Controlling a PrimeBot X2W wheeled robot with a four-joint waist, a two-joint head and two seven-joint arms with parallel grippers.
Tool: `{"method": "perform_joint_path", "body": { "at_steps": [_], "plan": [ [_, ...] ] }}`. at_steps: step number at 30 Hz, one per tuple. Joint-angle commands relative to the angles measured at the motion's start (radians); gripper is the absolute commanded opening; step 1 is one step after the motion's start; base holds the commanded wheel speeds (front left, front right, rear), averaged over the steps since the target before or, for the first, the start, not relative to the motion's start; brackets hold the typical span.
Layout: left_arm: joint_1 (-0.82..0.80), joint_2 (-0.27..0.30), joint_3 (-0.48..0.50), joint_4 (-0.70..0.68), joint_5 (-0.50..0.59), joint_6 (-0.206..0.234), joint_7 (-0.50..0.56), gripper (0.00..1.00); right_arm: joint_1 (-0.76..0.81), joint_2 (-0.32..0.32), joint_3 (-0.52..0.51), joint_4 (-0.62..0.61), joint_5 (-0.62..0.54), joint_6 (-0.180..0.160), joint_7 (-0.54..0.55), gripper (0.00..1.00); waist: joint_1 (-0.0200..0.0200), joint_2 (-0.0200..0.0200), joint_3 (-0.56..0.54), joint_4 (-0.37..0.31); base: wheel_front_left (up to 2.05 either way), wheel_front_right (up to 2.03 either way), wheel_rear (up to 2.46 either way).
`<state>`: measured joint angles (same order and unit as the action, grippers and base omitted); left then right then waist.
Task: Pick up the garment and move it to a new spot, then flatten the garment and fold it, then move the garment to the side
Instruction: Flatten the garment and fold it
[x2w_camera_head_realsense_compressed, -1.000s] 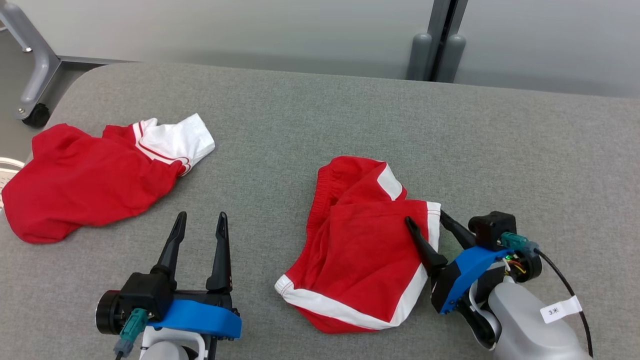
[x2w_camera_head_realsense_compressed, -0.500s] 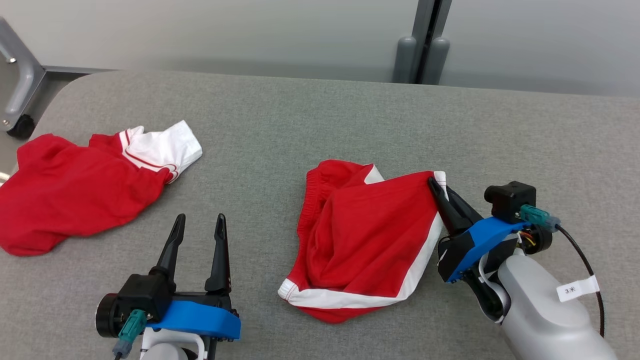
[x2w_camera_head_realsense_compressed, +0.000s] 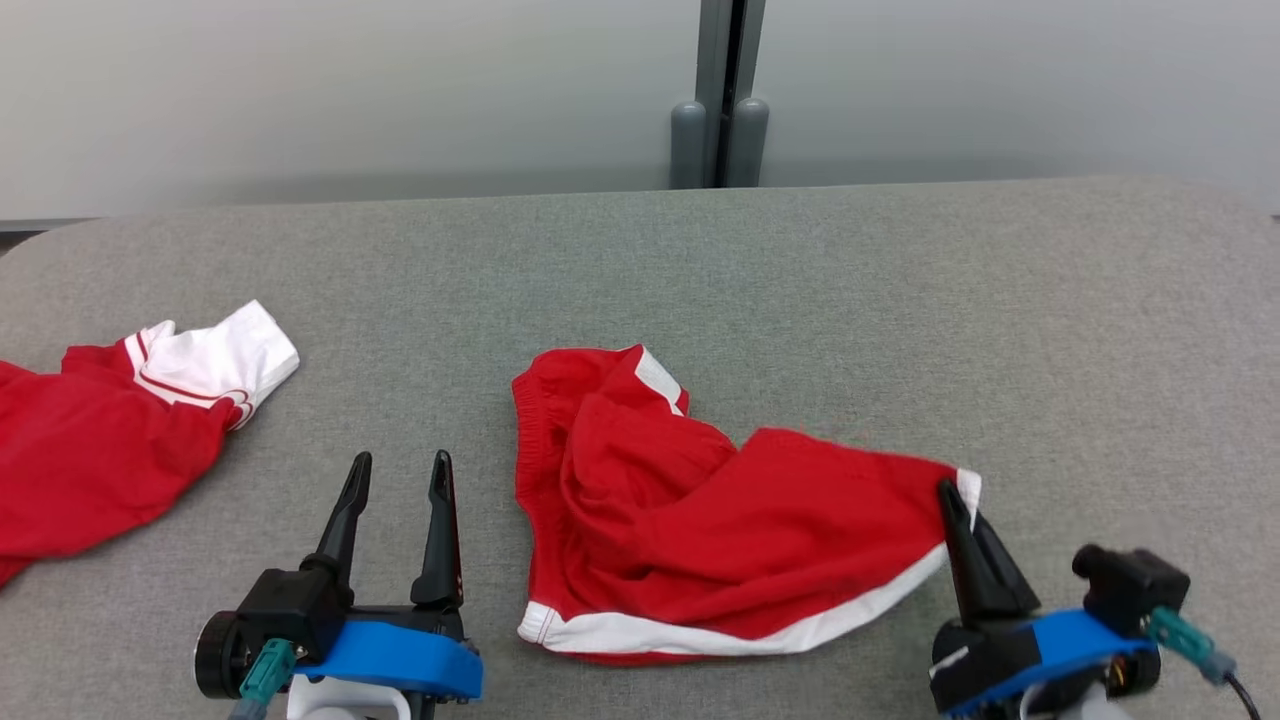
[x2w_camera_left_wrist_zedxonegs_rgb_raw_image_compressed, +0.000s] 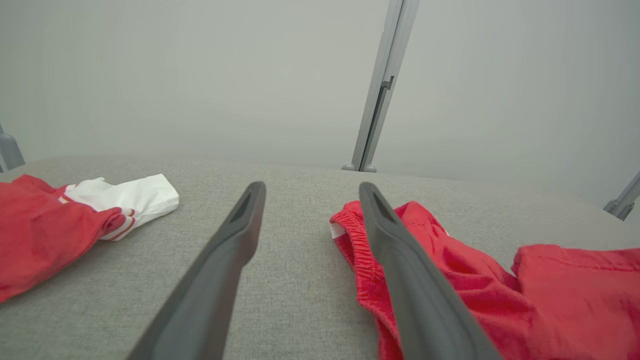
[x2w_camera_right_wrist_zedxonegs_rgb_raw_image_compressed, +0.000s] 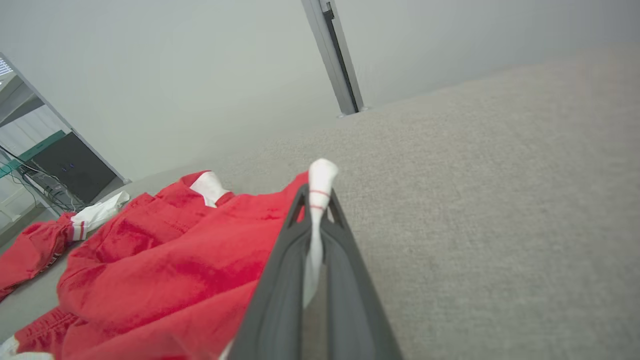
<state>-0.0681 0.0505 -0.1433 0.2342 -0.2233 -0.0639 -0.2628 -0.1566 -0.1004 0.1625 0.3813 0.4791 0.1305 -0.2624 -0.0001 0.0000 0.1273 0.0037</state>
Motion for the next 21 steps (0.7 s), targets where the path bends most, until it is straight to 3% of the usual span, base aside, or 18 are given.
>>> {"method": "perform_joint_path", "body": {
  "at_steps": [1,6,7,9,10,21],
  "plan": [
    [-0.002,-0.001,0.001,0.002,-0.003,-0.003,-0.003,1.0,0.054,0.013,-0.014,-0.018,0.008,0.0,-0.004,0.0,0.0001,0.0,-0.005,-0.008,0.0,0.0,0.0],
    [0.01,-0.001,0.002,0.006,-0.003,-0.004,-0.003,1.0,0.189,0.038,-0.042,-0.055,-0.002,0.0,-0.004,0.0,0.0001,0.0,-0.02,-0.021,0.0,0.0,0.0],
    [0.014,-0.001,0.004,0.006,-0.003,-0.004,-0.003,1.0,0.211,0.043,-0.047,-0.057,-0.004,0.0,-0.004,0.11,0.0001,0.0,-0.024,-0.023,0.0,0.0,0.0],
    [0.02,0.0,0.007,0.008,-0.001,-0.006,-0.003,1.0,0.238,0.046,-0.055,-0.063,-0.011,0.0,-0.004,0.96,0.0001,0.0,-0.032,-0.025,0.0,0.0,0.0],
    [0.023,0.0,0.008,0.008,0.001,-0.007,-0.003,1.0,0.245,0.046,-0.058,-0.069,-0.027,0.0,-0.004,1.0,0.0001,0.0,-0.035,-0.025,0.0,0.0,0.0],
    [0.052,0.0,0.035,0.008,0.043,-0.019,-0.003,1.0,0.224,0.045,-0.143,-0.154,-0.172,0.0,-0.004,1.0,0.0001,0.0,-0.086,-0.014,0.0,0.0,0.0]
  ]
}}
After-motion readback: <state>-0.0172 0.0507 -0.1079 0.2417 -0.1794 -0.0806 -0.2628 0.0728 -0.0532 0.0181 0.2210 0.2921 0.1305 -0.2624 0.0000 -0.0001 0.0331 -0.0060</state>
